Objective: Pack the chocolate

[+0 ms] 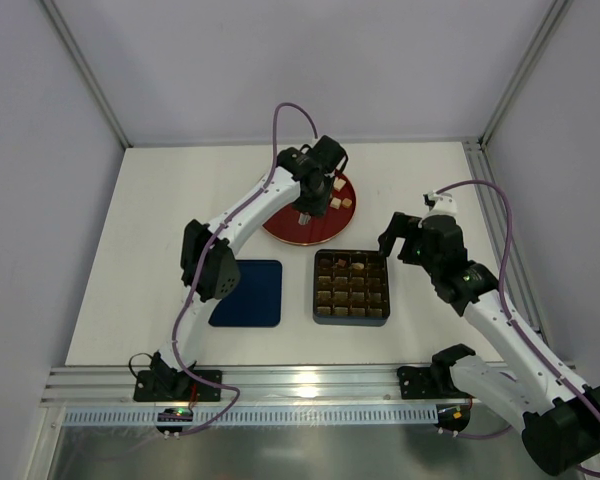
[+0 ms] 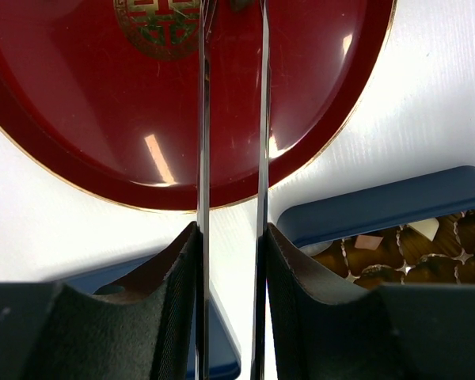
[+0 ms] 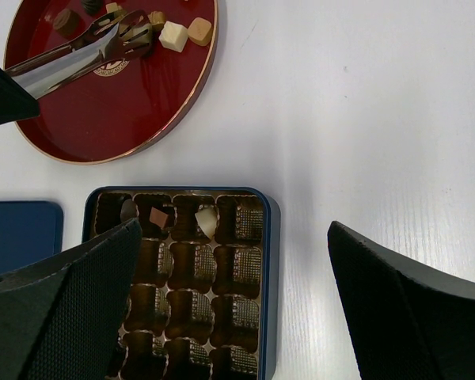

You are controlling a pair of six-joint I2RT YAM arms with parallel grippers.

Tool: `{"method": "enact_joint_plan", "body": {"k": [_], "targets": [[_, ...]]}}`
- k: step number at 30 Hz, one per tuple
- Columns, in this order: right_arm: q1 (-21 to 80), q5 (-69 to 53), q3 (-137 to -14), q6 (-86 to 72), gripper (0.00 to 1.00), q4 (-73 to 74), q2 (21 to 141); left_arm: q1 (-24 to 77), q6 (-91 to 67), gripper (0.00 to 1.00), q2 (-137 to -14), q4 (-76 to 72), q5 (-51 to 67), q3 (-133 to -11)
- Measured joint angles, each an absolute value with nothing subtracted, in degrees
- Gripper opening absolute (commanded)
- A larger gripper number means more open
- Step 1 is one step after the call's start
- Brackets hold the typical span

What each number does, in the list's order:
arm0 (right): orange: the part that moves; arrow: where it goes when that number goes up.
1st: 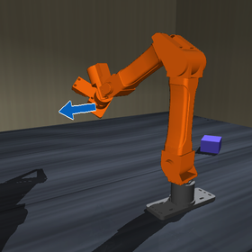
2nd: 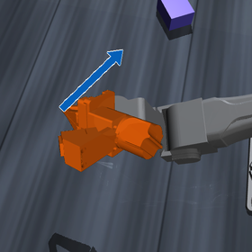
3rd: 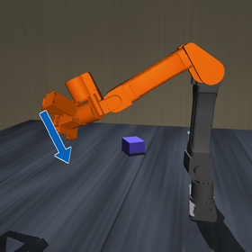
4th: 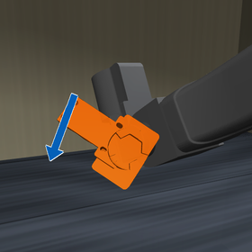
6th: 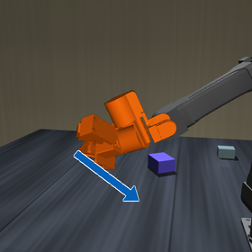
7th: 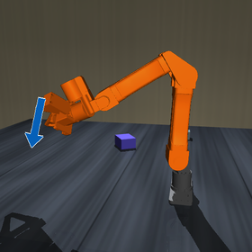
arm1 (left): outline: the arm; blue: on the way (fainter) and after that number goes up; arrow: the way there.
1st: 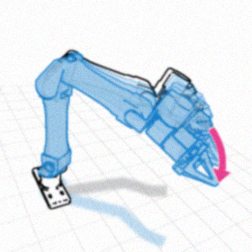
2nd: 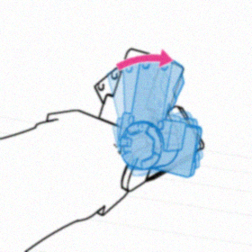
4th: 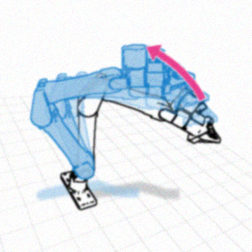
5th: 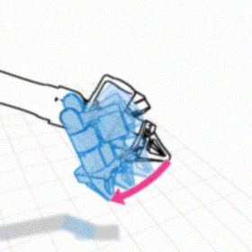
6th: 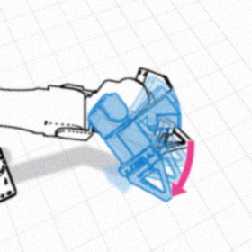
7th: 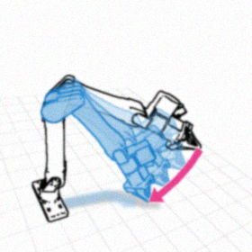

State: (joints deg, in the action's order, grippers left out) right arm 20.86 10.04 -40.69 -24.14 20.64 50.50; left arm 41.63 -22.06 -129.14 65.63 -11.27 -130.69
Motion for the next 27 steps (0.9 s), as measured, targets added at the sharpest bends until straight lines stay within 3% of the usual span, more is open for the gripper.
{"method": "enact_joint_plan", "body": {"k": [12,20,27], "targets": [[20.86,10.04,-40.60,-24.14,1.00,20.67,50.48,41.60,-22.02,0.32,-129.16,66.22,-11.53,-130.69],[20.86,10.04,-40.60,-24.14,1.00,20.67,50.48,41.60,-21.98,0.18,-129.16,66.43,-12.01,-130.69],[20.86,10.04,-40.60,-24.14,1.00,20.67,50.48,41.60,-21.74,0.17,-129.05,67.53,-12.49,-131.17]]}}
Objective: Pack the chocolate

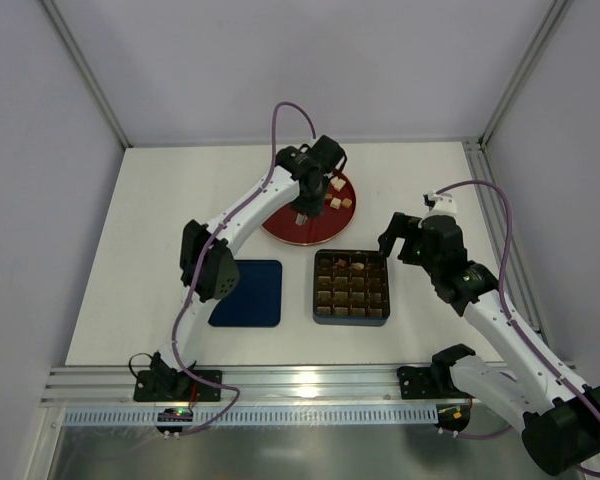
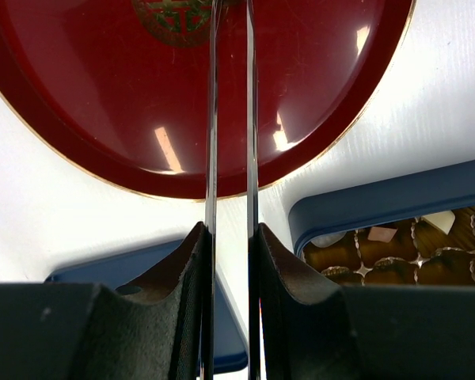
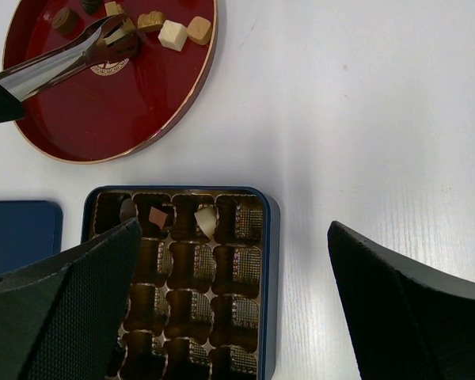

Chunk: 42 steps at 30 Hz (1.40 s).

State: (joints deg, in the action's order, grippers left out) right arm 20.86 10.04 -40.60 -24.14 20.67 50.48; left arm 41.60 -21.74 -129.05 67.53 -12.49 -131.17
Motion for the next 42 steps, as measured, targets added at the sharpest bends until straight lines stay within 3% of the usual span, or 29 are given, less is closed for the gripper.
{"method": "enact_joint_plan", "body": {"k": [13,29,42], "targets": [[20.86,10.15,-40.64,-24.12,1.00,20.64,50.92,44.49,-20.49,0.17,-123.15,71.42,-13.45,-131.24],[19.68,14.02,-45.08,-24.18,1.00,24.27,51.03,57.41,-22.33,0.17,-110.93,71.66,-14.11,-122.91],[15.99,16.53,-46.09,-24.56,1.00,29.26,48.51,66.52,-26.13,0.18,-110.08,68.51,-12.56,-118.65]]}}
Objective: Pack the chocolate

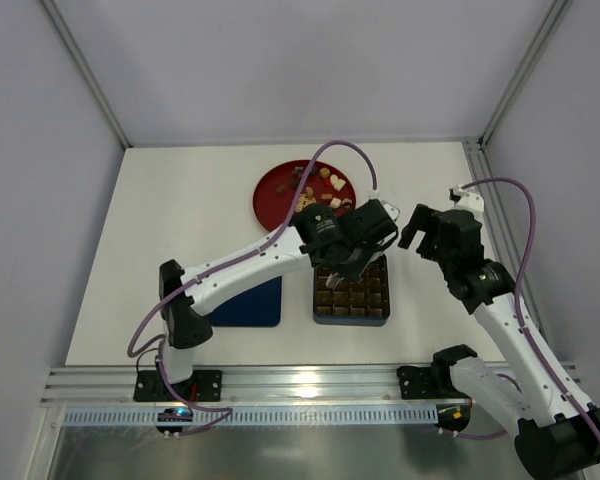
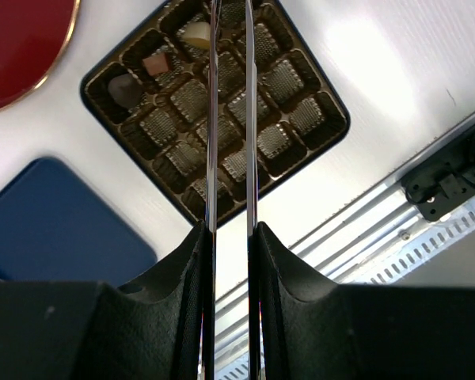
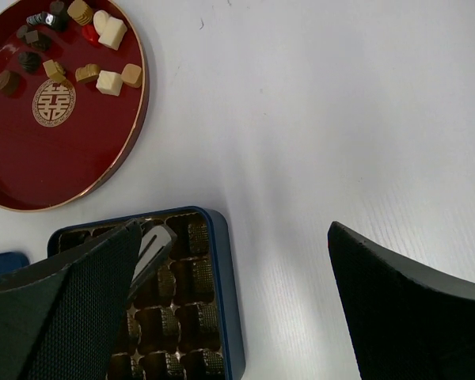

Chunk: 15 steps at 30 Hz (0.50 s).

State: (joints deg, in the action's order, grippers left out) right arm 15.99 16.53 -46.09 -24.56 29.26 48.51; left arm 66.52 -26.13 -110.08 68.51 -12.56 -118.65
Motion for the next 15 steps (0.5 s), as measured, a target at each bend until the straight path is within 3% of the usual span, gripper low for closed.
{"method": "enact_joint_plan", "body": {"k": [15], "targets": [[15.62,16.36,-46.09,-24.56,1.00,30.17,47.70,67.85,-26.87,0.24,-114.17,66.63,-11.94,-118.15]]}}
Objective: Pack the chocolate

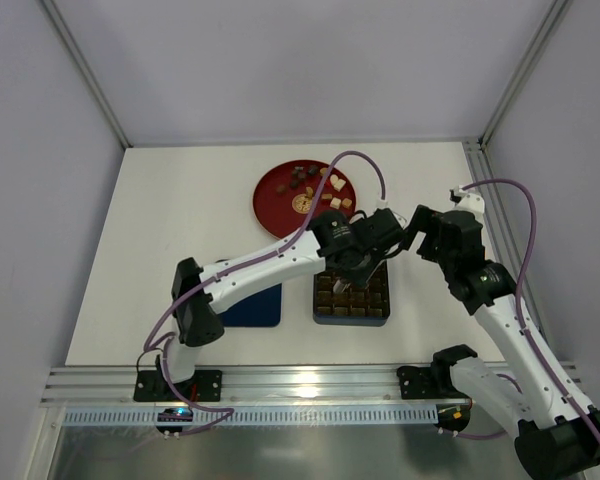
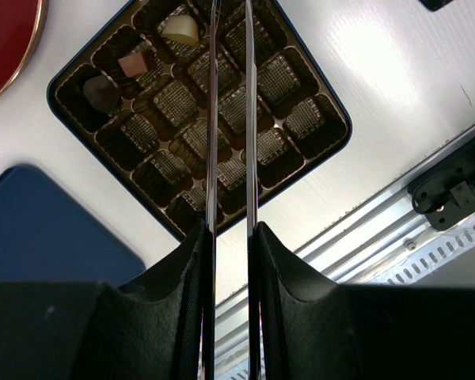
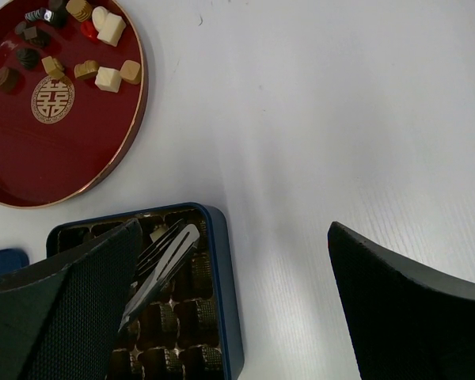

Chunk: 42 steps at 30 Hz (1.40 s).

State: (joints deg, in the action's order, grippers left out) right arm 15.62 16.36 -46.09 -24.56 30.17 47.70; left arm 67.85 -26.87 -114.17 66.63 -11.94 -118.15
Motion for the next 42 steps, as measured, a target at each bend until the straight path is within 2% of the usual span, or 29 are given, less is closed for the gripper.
{"method": "enact_joint_plan", "body": {"k": [20,42], "targets": [[15.62,15.57,-46.09,-24.53,1.00,30.20,47.62,67.81,-26.59,0.33,-116.99,66.43,-12.97,-118.15],[15.62,14.81,-46.09,-24.53,1.00,30.00,48.03,66.76,-26.39,0.34,-116.75,66.67,-12.99,-119.90]]}}
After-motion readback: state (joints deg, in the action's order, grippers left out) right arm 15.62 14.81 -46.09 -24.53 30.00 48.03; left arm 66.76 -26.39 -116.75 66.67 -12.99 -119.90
